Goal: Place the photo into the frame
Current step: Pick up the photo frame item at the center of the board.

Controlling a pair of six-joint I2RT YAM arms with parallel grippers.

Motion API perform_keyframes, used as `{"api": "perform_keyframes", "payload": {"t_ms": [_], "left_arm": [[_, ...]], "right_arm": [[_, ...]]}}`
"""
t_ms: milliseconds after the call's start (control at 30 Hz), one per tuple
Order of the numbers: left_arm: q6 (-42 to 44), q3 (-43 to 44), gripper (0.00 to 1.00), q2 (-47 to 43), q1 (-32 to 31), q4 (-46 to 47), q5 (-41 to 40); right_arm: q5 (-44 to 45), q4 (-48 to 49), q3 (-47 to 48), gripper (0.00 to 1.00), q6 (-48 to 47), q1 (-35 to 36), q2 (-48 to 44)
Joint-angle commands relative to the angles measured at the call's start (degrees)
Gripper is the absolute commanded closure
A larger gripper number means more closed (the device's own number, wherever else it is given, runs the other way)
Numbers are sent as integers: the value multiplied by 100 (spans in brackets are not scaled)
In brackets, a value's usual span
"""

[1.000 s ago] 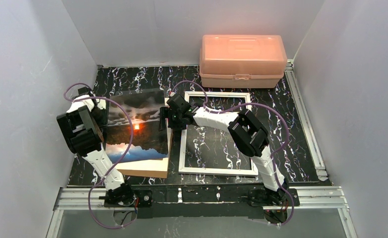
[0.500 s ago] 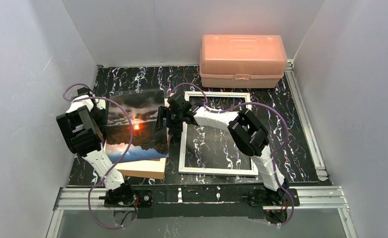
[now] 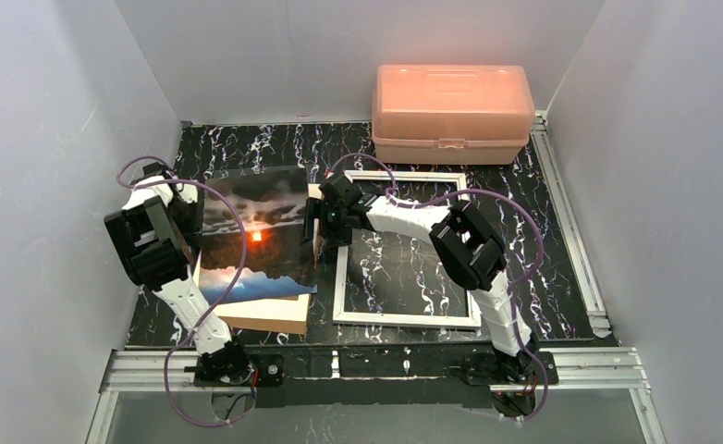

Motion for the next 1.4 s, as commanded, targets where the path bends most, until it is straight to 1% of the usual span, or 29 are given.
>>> {"api": "perform_keyframes", "payload": {"t_ms": [0, 133, 300, 433, 567, 833, 1100, 1367], "left_arm": [[67, 358, 81, -69, 72, -606, 506], [370, 446, 73, -326, 159, -700, 235], [577, 155, 68, -309, 423, -453, 91], [766, -247, 70, -307, 494, -1, -181], [787, -504, 74, -234, 480, 236, -187], [638, -804, 75, -305, 127, 51, 428], [654, -1049, 75, -309, -249, 34, 504], [623, -1150, 77, -274, -406, 111, 483]], "right_arm": [[147, -650, 82, 14, -211, 88, -278], [37, -615, -104, 13, -145, 117, -362], [-13, -696, -112, 13, -45, 140, -347], [-6, -791, -90, 13, -32, 147, -353], [-79, -784, -148, 13, 47, 145, -320], [-121, -712, -243, 12, 98, 118, -284], [-217, -407, -583, 12, 276, 41, -448], [-505, -81, -507, 12, 523, 28, -414]]}}
